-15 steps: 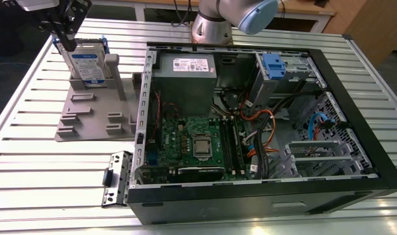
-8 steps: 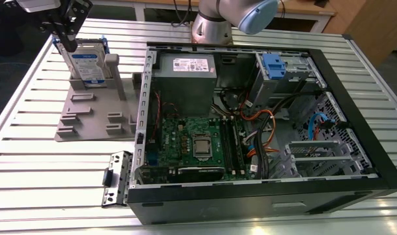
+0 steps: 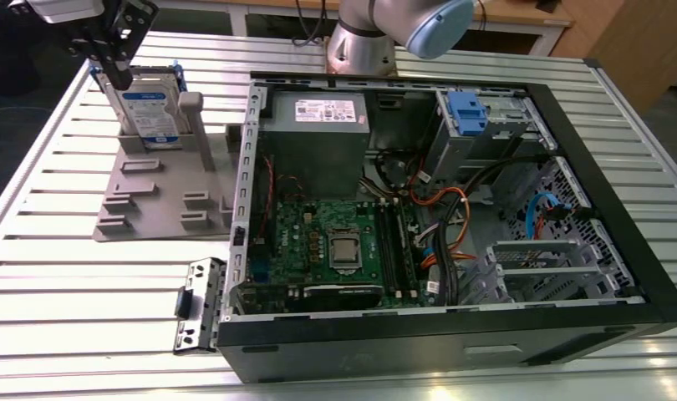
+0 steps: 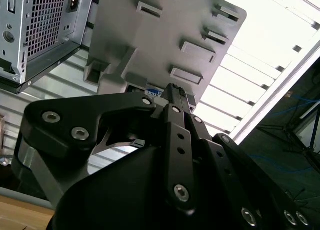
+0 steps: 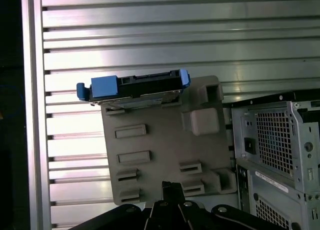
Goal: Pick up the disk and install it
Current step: 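Reach for the disk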
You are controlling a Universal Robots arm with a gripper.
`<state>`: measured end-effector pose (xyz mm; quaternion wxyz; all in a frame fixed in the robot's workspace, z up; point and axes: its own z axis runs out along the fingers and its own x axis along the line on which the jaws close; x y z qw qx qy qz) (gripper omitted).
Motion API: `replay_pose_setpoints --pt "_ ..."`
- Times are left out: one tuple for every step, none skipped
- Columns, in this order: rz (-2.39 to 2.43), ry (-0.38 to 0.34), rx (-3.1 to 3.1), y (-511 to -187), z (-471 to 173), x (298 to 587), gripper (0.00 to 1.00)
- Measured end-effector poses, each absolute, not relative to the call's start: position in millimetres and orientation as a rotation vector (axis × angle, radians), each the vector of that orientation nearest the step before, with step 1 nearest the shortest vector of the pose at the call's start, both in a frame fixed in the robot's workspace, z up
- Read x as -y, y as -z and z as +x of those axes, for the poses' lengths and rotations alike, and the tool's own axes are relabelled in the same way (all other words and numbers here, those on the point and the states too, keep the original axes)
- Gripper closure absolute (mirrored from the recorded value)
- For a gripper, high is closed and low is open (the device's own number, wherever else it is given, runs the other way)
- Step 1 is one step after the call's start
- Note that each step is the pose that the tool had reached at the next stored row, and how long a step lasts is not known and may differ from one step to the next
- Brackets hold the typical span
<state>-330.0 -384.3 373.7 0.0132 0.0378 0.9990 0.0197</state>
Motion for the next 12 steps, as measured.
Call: replay_pose_setpoints --pt "0.118 -0.061 -3.112 -373.5 -330.0 384.3 0.9" --pt "0.118 -0.061 -3.112 -373.4 -330.0 384.3 0.9" --pt "0.118 -0.061 -3.112 -373.2 -330.0 384.3 0.9" --pt "0.118 -0.062 -3.112 -373.0 -330.0 384.3 0.9" --pt "0.118 -0.061 -3.112 -372.8 -330.0 384.3 0.9" --pt "0.118 -0.061 -3.112 -372.6 -330.0 384.2 0.9" --pt "0.118 -0.061 -3.112 -372.4 -330.0 384.2 0.9" --pt "0.118 -0.061 -3.112 -372.1 -330.0 384.2 0.9" --pt "0.118 -0.062 -3.112 -371.9 -330.0 384.2 0.9" --pt "0.118 -0.061 -3.112 -371.7 -330.0 384.2 0.9" --pt "0.118 -0.061 -3.112 -371.4 -330.0 384.2 0.9" --pt "0.118 -0.062 -3.112 -371.2 -330.0 384.2 0.9"
